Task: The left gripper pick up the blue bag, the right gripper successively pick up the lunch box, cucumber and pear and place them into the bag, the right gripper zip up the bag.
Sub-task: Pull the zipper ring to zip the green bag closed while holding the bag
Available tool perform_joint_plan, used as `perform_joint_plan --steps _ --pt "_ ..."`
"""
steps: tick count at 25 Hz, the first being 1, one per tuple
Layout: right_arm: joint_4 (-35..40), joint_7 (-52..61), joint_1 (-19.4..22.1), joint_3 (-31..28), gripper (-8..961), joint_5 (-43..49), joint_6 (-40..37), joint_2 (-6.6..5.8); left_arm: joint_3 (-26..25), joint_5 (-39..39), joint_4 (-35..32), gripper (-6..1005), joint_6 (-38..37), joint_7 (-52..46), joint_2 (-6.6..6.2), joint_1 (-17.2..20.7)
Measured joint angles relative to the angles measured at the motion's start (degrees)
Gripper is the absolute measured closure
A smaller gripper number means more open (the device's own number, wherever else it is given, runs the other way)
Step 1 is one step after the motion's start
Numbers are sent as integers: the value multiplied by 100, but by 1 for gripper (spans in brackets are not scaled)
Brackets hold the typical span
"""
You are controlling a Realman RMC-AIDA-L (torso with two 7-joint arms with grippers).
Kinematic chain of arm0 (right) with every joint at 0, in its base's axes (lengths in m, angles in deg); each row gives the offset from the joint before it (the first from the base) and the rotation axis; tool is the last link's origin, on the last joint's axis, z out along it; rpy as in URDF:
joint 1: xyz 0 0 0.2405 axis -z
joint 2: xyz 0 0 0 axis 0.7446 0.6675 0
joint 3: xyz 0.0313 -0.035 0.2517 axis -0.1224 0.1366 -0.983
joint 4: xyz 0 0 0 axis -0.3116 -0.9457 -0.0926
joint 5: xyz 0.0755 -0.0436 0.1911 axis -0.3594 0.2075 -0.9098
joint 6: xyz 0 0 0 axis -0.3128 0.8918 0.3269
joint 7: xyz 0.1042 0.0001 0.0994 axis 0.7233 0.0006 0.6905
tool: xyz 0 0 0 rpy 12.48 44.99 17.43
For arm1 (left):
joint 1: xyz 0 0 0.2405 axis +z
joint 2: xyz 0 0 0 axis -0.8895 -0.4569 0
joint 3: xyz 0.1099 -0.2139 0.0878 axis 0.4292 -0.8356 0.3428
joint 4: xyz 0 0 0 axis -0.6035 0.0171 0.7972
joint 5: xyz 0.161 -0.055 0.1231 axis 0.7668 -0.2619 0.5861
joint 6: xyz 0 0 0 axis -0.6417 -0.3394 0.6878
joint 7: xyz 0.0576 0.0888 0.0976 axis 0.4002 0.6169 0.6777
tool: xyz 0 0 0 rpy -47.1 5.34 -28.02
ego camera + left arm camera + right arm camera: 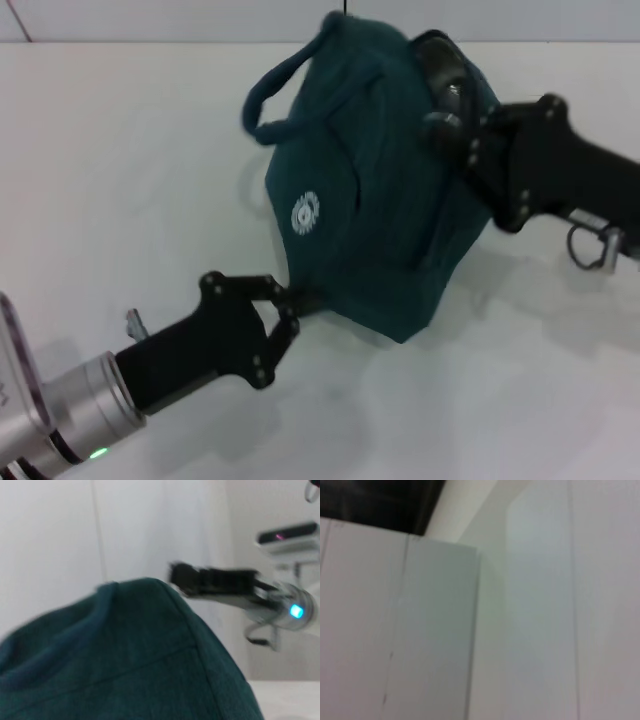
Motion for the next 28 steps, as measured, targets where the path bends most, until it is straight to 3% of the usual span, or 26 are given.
perform_joint_plan --steps 9,16,21,24,28 --pt "34 -536 42 1097 936 -979 299 0 -2 -310 37 824 -260 -10 24 78" --pt "59 -628 75 1193 935 -1014 295 0 4 -314 -9 686 -608 -793 10 -54" --pt "84 -692 62 1269 935 -1020 313 0 7 -315 37 455 -400 -1416 17 -398" --pt "86 -712 51 1292 935 -1026 325 0 -8 -320 39 213 -323 -1470 45 -445" --pt "88 -754 74 1294 936 -1035 359 0 -18 -440 86 210 -326 -1514 50 -503"
